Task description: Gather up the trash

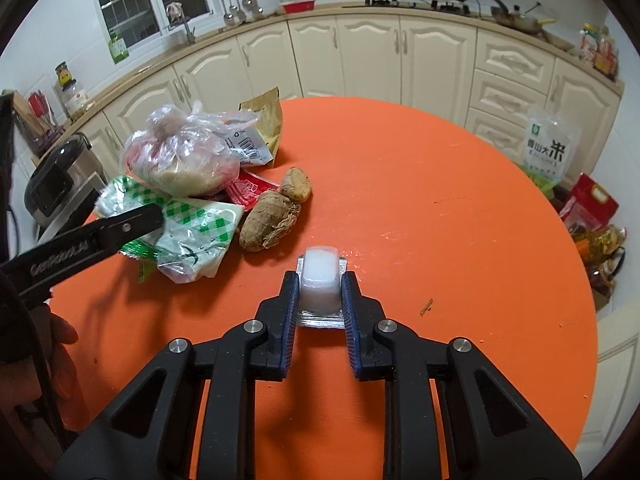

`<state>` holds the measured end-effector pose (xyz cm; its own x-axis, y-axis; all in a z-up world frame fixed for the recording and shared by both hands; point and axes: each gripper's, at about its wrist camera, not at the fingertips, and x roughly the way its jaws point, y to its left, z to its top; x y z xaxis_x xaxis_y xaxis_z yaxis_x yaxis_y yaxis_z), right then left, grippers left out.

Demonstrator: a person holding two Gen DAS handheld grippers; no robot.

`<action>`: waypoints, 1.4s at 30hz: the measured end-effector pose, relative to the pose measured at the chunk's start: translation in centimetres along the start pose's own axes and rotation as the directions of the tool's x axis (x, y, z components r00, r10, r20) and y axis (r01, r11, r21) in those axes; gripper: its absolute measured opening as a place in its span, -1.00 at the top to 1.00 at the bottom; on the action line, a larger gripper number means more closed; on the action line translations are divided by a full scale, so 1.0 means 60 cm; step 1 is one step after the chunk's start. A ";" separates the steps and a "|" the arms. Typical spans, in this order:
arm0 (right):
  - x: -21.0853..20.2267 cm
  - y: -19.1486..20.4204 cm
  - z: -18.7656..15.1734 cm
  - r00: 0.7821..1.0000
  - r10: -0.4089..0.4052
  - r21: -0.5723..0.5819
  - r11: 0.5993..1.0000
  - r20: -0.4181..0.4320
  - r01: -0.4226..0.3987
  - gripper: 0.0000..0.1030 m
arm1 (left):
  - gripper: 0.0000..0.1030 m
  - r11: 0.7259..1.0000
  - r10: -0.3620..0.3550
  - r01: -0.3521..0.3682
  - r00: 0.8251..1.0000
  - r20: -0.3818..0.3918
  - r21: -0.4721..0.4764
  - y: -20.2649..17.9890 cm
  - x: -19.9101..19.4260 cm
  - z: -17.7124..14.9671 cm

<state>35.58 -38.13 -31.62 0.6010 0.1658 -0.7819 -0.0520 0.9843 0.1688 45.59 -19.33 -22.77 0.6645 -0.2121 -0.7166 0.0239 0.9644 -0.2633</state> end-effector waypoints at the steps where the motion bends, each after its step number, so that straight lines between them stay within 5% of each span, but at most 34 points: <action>1: -0.001 0.000 -0.001 1.000 0.000 0.001 1.000 0.002 0.000 0.61 | 0.50 1.000 -0.017 0.017 1.000 0.014 0.003 -0.001 0.000 0.006; 10: -0.030 -0.006 -0.013 0.999 0.017 0.021 1.000 0.029 -0.018 0.62 | 0.75 0.997 -0.075 0.073 0.996 0.053 0.039 0.024 -0.005 0.008; 18: -0.071 -0.012 -0.027 0.998 0.035 0.038 0.999 0.059 -0.038 0.67 | 0.81 0.991 -0.078 0.067 0.992 0.097 0.117 0.015 -0.078 -0.086; 19: -0.076 -0.014 -0.028 0.997 0.039 0.040 0.998 0.063 -0.041 0.72 | 0.81 0.990 -0.080 0.067 0.992 0.101 0.126 0.013 -0.084 -0.093; 20: -0.080 -0.016 -0.029 0.997 0.044 0.042 0.998 0.065 -0.047 0.97 | 0.82 0.988 -0.086 0.071 0.991 0.104 0.133 0.007 -0.093 -0.105; 31: -0.092 -0.036 -0.068 0.996 0.077 0.086 0.993 0.042 -0.080 0.98 | 0.82 0.981 -0.094 0.073 0.989 0.114 0.177 -0.024 -0.153 -0.160; 34: -0.083 -0.036 -0.074 0.997 0.076 0.085 0.993 0.027 -0.078 0.82 | 0.82 0.981 -0.092 0.071 0.989 0.111 0.183 -0.030 -0.163 -0.167; 36: -0.077 -0.035 -0.074 0.996 0.086 0.089 0.992 0.034 -0.089 0.31 | 0.82 0.980 -0.092 0.070 0.990 0.111 0.184 -0.032 -0.171 -0.169; 42: -0.040 -0.007 -0.073 0.997 0.078 0.045 0.996 -0.026 -0.077 0.25 | 0.82 0.980 -0.072 0.048 0.990 0.123 0.192 -0.031 -0.195 -0.177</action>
<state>30.70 -38.69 -32.45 0.5742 0.2440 -0.7815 -0.0622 0.9648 0.2556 29.82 -20.33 -20.76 0.7475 -0.2601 -0.6112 0.1988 0.9656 -0.1679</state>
